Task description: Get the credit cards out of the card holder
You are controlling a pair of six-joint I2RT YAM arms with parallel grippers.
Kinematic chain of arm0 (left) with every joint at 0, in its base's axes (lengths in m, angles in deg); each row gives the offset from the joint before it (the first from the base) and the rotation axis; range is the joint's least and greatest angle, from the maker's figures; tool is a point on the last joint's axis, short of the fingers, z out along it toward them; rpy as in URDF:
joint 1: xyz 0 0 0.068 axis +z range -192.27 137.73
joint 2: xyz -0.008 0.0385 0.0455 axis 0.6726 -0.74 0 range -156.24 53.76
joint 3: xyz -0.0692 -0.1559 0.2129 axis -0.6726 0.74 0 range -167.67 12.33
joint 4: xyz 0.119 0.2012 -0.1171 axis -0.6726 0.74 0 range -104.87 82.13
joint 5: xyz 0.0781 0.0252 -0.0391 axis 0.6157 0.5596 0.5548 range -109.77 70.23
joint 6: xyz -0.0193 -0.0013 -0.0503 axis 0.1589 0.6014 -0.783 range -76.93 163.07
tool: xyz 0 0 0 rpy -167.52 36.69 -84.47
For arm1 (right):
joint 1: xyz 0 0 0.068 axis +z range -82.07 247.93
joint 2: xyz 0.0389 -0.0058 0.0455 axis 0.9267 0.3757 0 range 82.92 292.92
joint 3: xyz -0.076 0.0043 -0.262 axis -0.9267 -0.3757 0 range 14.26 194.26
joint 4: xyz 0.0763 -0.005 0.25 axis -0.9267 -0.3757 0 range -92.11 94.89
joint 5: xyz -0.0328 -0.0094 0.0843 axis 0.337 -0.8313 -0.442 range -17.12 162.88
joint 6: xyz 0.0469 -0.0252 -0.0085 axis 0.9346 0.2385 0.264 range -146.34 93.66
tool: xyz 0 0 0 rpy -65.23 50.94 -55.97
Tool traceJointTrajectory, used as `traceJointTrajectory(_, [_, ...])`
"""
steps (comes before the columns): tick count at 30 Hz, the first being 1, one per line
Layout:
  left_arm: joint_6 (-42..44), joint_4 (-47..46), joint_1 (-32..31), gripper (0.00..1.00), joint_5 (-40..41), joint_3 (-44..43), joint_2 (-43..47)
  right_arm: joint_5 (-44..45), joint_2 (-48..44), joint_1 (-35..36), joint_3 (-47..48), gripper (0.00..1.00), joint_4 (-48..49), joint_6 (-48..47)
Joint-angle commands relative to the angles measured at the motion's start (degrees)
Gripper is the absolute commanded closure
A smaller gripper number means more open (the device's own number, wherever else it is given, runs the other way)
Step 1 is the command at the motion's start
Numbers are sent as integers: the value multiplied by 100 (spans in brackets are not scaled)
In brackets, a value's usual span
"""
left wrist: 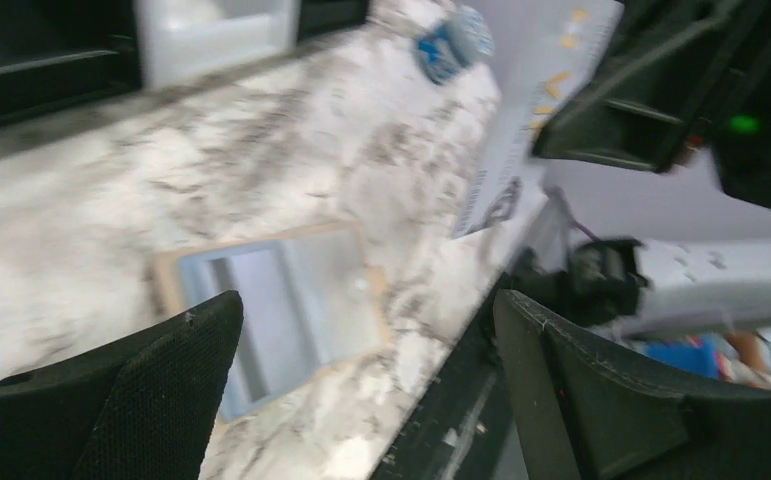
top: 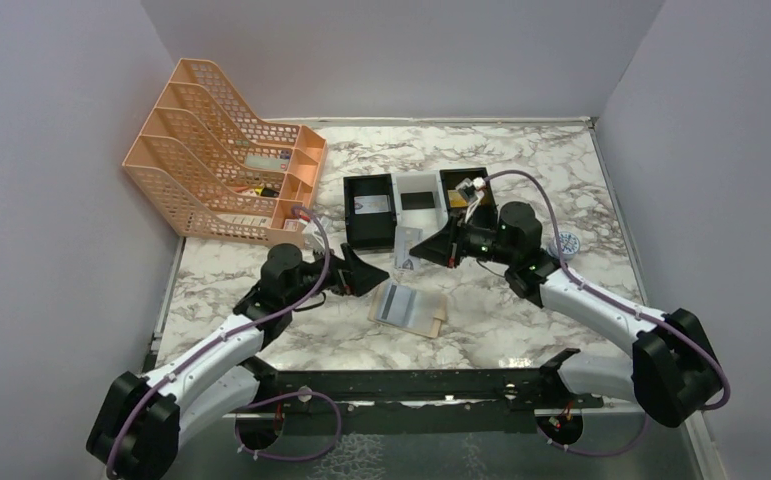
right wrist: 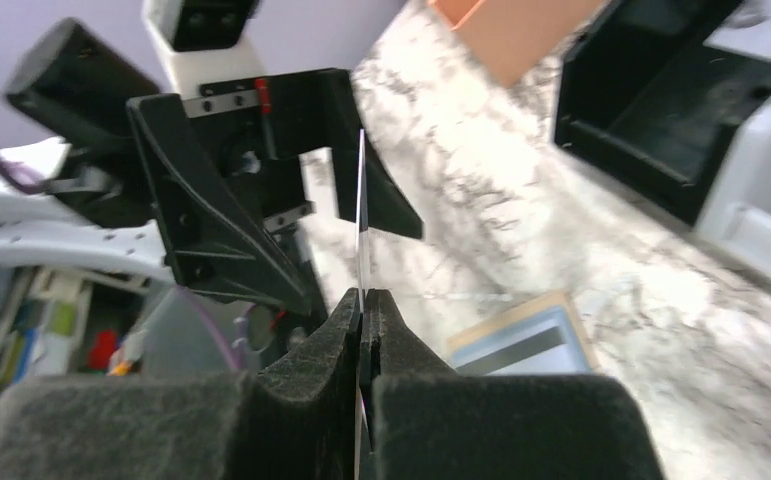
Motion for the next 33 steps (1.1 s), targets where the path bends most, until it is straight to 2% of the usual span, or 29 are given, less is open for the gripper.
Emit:
traceJointTrajectory(1, [957, 2475, 43, 1, 2140, -632, 462, 1163, -155, 17, 381, 99, -1354, -1204])
traceJointTrajectory(7, [1103, 3751, 53, 1, 3606, -1127, 662, 1424, 69, 29, 1021, 99, -1691, -2112])
traceJointTrajectory(12, [1077, 4647, 52, 1, 3937, -1841, 648, 2216, 460, 38, 1785, 99, -2243, -3323])
traceJointTrajectory(16, [1427, 4847, 53, 1, 4445, -1991, 714, 2361, 799, 231, 2149, 99, -2151, -3978])
traceJointTrajectory(19, [1688, 4944, 53, 1, 4852, -2106, 703, 2767, 963, 612, 2206, 99, -1683, -4464])
traceJointTrajectory(22, [1961, 5102, 45, 1, 4830, -2338, 489, 2810, 1195, 887, 2259, 99, -1323, -5145])
traceJointTrajectory(27, [2262, 5644, 52, 1, 5175, -2763, -99, 2998, 1798, 950, 2816, 99, -1784, -6021])
traceJointTrajectory(33, [2333, 5650, 61, 1, 5382, -2646, 47, 2906, 2678, 975, 3680, 99, -2368, -6469])
